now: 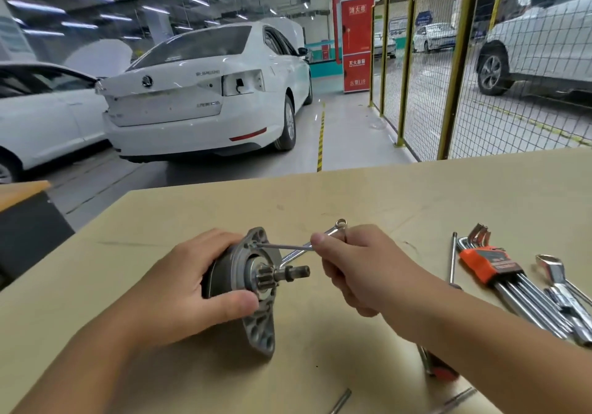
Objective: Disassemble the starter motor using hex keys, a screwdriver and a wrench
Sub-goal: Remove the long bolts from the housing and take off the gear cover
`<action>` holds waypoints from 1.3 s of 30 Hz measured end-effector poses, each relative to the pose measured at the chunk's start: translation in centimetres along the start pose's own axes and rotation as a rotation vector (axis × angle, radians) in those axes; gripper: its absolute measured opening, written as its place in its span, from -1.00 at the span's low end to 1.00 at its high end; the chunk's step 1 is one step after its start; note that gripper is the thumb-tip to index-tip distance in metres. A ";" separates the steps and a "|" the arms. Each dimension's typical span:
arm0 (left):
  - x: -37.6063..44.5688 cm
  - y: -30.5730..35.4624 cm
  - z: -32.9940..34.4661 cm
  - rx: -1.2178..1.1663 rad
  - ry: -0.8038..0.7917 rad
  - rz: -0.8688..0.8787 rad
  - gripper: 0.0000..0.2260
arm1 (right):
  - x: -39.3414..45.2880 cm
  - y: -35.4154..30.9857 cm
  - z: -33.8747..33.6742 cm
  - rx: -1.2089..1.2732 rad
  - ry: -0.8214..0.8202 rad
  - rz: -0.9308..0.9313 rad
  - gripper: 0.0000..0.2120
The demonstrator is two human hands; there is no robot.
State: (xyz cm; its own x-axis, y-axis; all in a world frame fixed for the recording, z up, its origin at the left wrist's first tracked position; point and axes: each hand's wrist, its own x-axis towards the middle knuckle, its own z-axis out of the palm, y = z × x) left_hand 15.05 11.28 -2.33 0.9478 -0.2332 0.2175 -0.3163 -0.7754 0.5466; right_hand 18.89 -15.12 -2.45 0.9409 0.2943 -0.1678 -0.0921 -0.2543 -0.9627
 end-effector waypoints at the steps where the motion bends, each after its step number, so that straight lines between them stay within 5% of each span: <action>1: 0.0 -0.1 0.0 -0.005 -0.016 0.014 -0.35 | -0.1 -0.1 0.1 0.051 -0.025 0.044 -0.52; 8: -0.1 -0.2 -0.2 -0.127 -0.051 0.130 -0.29 | -0.7 -1.1 -0.7 0.427 -0.240 0.344 -0.55; 15: -0.1 -0.3 -0.1 -0.203 -0.058 0.150 -0.27 | -1.1 -1.1 -0.3 0.566 -0.209 0.381 -0.56; 20: -0.2 -0.4 -0.1 -0.204 -0.045 0.154 -0.34 | -1.4 -0.3 0.5 0.362 -0.062 0.108 -0.52; 24: -0.2 -0.4 0.0 -0.234 -0.050 0.120 -0.35 | -1.7 0.3 0.8 -0.240 0.041 -0.431 -0.47; 26: -0.2 -0.4 0.0 -0.232 -0.050 0.114 -0.35 | -1.6 0.3 0.4 -0.395 0.011 -0.515 -0.49; 39: -0.2 -0.3 0.0 -0.262 -0.044 0.115 -0.36 | -1.2 -0.5 -0.9 0.323 -0.368 0.258 -0.55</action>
State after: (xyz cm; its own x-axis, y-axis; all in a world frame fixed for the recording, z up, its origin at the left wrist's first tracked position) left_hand 14.91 11.56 -2.56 0.9040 -0.3409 0.2581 -0.4165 -0.5652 0.7120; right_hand 18.09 -16.18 -1.55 0.7035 0.5775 -0.4142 -0.4547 -0.0821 -0.8869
